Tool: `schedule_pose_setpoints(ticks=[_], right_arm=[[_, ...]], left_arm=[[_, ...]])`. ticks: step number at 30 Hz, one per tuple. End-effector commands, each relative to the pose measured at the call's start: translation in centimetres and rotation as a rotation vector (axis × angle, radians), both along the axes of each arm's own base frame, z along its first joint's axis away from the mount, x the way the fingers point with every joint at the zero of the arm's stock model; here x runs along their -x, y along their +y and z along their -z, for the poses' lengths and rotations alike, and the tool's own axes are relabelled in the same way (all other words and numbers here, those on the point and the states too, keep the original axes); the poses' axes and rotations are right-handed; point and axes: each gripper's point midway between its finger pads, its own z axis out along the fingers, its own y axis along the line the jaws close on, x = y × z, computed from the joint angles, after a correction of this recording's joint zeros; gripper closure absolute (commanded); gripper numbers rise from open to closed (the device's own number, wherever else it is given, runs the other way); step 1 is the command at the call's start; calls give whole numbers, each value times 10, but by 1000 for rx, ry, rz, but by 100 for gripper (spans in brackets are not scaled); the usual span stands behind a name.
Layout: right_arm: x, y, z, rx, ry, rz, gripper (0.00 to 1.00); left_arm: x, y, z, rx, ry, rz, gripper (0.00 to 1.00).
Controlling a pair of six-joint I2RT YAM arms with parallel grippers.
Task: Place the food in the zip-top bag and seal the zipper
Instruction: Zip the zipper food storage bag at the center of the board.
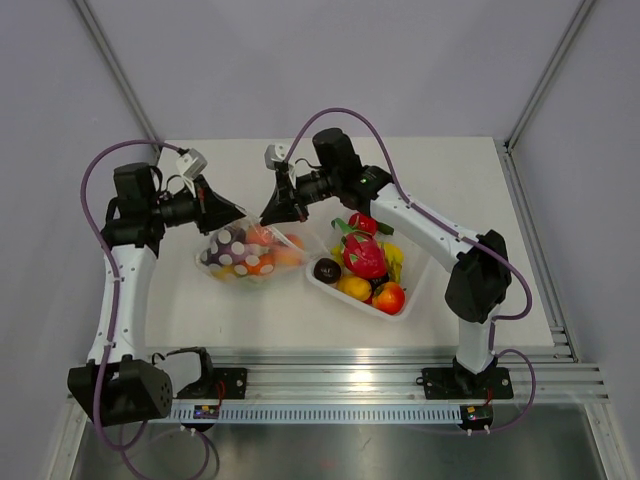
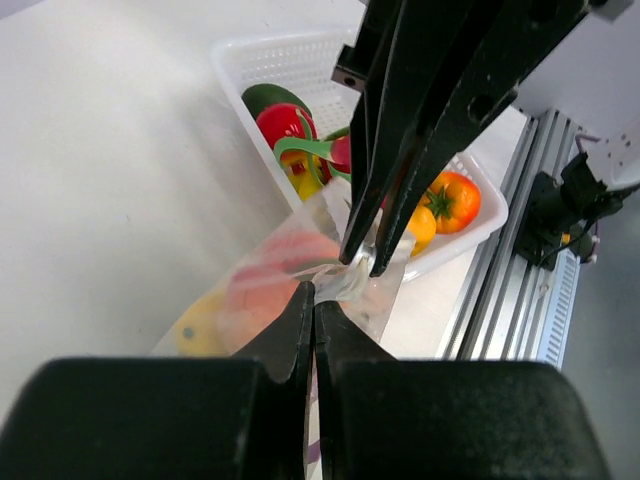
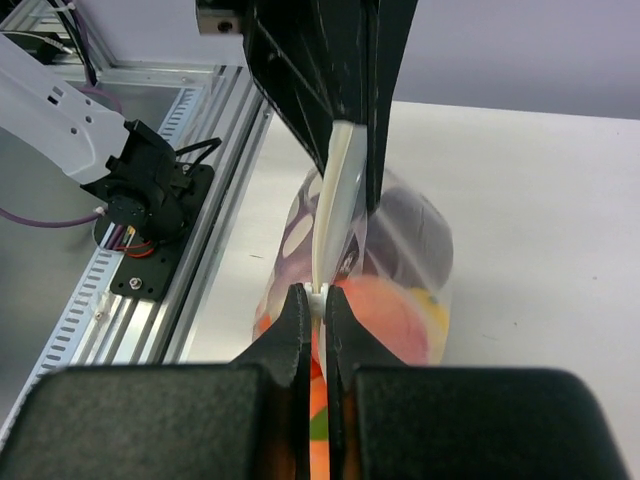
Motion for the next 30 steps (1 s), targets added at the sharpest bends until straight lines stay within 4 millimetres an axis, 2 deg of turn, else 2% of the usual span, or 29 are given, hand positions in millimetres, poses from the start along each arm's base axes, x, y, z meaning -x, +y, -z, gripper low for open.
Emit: schedule_pose_setpoints(ticks=[1, 6, 8, 10, 11, 12, 13, 20, 22, 24, 25, 27, 30], right_arm=[[3, -14, -5, 23, 18, 27, 100], [-3, -18, 6, 59, 32, 92, 100], [-13, -19, 12, 72, 34, 161, 100], [-20, -19, 6, 54, 55, 232, 100], [-25, -21, 13, 67, 57, 276, 100], [-26, -22, 4, 41, 51, 291, 100], [-26, -23, 4, 40, 53, 303, 100], [-18, -33, 14, 82, 106, 329, 100], [-13, -38, 29, 118, 134, 332, 100], [-8, -43, 32, 120, 135, 342, 100], [-5, -48, 46, 142, 152, 354, 100], [0, -52, 46, 134, 156, 360, 100], [15, -63, 61, 181, 189, 343, 100]], left_arm=[[-14, 11, -46, 45, -166, -60, 100], [-35, 32, -59, 63, -178, -207, 100], [-42, 40, -63, 79, -174, -270, 100], [-51, 50, -64, 83, -161, -348, 100], [-55, 55, -65, 82, -164, -377, 100], [-62, 63, -65, 77, -161, -434, 100], [-65, 66, -65, 86, -150, -456, 100], [-85, 92, -64, 139, -96, -584, 100], [-87, 98, -61, 139, -89, -618, 100], [-90, 103, -60, 134, -96, -643, 100], [-90, 104, -58, 136, -96, -648, 100], [-90, 105, -56, 141, -92, -653, 100], [-92, 107, -51, 140, -78, -659, 100]])
